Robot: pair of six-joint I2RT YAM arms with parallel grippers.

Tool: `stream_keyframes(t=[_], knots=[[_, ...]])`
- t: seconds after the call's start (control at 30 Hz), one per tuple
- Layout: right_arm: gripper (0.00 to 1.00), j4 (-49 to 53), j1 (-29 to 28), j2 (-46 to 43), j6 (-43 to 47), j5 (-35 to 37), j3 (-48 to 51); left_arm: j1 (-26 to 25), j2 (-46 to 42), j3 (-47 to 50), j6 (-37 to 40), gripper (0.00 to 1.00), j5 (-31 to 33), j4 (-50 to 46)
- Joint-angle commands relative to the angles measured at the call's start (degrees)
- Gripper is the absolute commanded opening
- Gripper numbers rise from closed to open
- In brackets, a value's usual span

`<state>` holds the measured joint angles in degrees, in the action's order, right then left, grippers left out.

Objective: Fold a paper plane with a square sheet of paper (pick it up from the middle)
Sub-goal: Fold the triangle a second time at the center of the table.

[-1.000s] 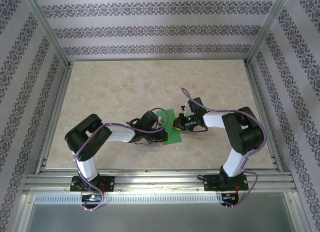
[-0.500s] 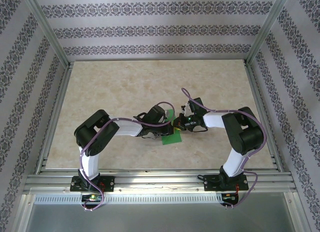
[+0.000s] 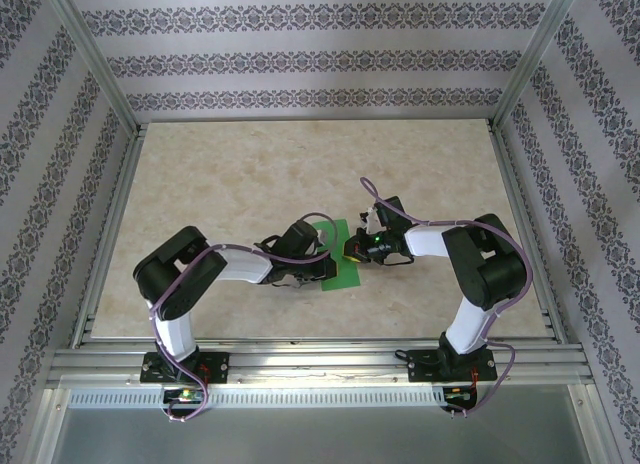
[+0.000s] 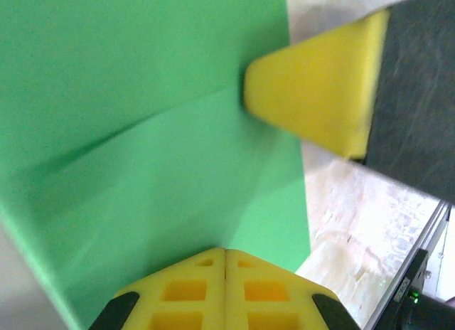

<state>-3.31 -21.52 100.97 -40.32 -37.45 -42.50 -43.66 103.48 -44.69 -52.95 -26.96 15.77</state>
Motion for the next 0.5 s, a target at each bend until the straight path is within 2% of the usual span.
stream_keyframes(t=[0.0,0.2,0.33,0.47], knots=[[0.0,4.2,0.4,3.4,0.5,6.4,2.1,-0.4,-2.2,3.7,0.7,0.03,-1.3,-7.7],[0.0,4.5,0.4,3.3,0.5,6.4,1.8,-1.5,-6.6,10.2,-0.9,0.01,-3.1,-3.3],[0.0,4.7,0.3,3.1,0.3,6.4,1.6,-2.1,-7.7,9.5,1.7,0.0,-5.0,-5.9],[0.0,4.7,0.2,3.2,0.2,6.3,1.5,-2.4,-9.9,7.2,3.7,0.0,-3.4,-8.5]])
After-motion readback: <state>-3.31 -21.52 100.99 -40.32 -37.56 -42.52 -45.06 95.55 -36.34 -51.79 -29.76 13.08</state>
